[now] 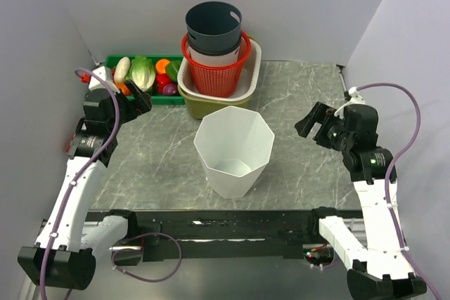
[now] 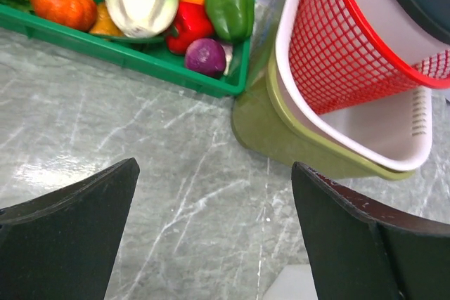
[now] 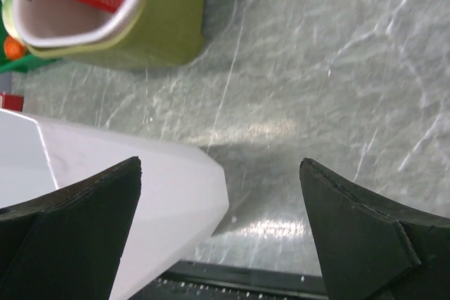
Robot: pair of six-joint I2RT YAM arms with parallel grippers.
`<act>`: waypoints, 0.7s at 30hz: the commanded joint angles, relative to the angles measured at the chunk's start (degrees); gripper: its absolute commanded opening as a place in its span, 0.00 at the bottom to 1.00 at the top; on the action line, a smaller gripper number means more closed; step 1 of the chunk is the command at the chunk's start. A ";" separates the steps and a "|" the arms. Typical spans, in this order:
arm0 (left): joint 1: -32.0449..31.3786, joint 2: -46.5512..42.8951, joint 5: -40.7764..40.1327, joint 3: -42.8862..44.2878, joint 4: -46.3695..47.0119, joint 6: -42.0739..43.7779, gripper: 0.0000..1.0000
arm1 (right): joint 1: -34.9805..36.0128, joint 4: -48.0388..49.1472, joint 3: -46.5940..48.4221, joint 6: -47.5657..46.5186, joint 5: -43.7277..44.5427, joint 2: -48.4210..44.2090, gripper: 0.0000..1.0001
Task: Turn the large container upside down
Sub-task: Turn the container upside down at the center of the board.
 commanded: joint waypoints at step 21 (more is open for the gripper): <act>-0.11 0.76 22.89 13.46 -13.59 5.94 0.96 | -0.24 -2.00 -5.69 0.14 -20.65 -10.02 1.00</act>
